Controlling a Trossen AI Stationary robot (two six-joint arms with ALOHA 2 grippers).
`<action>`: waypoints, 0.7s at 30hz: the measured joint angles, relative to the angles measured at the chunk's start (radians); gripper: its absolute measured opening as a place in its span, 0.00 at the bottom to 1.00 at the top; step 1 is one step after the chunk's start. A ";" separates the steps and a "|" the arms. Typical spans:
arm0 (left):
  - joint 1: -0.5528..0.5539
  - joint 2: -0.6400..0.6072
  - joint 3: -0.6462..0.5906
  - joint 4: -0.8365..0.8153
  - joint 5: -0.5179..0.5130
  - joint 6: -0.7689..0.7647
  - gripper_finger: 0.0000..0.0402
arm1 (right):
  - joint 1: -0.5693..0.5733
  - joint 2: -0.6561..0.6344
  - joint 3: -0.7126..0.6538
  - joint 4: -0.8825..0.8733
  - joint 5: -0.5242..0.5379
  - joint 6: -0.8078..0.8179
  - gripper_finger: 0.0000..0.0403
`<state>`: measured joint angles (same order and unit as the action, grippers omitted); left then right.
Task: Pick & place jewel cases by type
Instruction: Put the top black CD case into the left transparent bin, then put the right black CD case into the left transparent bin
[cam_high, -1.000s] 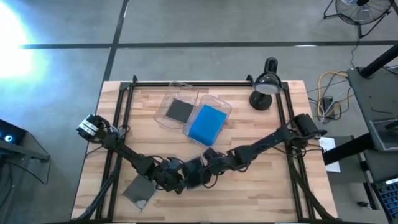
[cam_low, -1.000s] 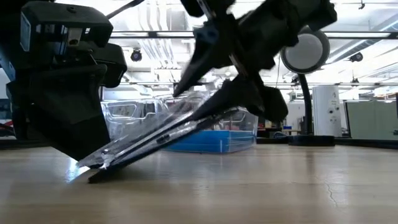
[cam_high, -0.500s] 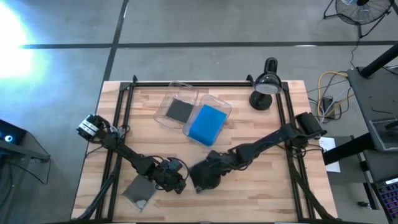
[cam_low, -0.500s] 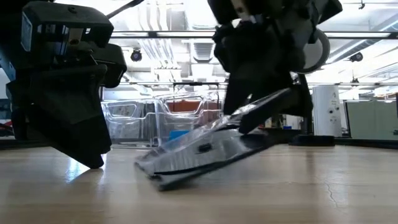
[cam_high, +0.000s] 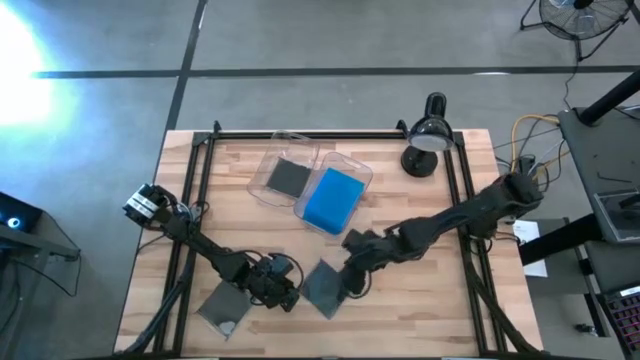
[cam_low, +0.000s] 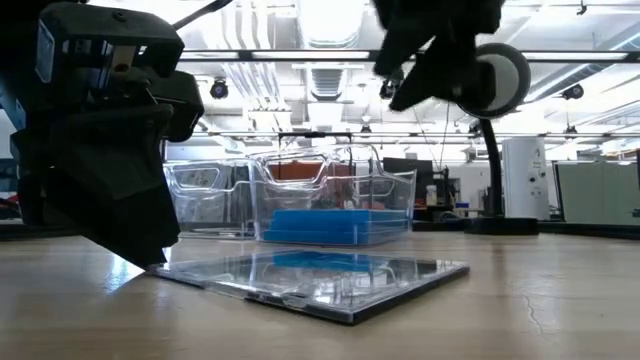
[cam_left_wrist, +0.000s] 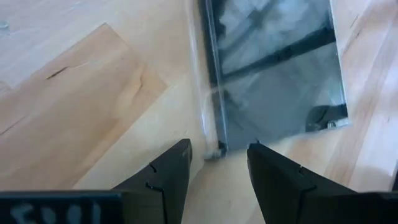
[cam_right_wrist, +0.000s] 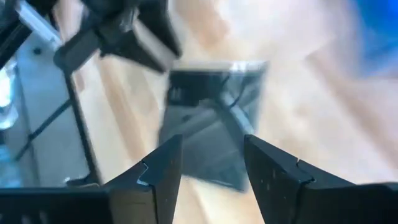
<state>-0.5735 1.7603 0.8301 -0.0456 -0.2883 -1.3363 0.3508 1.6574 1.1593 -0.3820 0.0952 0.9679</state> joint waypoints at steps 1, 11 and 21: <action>0.000 0.000 0.000 0.001 -0.001 -0.002 0.37 | 0.000 -0.022 0.000 -0.031 0.035 -0.007 0.41; 0.012 -0.004 0.001 0.036 -0.027 -0.007 0.37 | 0.004 0.007 -0.097 -0.093 -0.011 0.128 0.47; 0.063 -0.005 0.002 0.043 -0.035 0.037 0.37 | 0.064 0.109 -0.116 0.070 -0.069 0.450 0.48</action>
<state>-0.5105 1.7554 0.8318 -0.0025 -0.3231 -1.2991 0.4145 1.7663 1.0431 -0.3123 0.0257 1.4181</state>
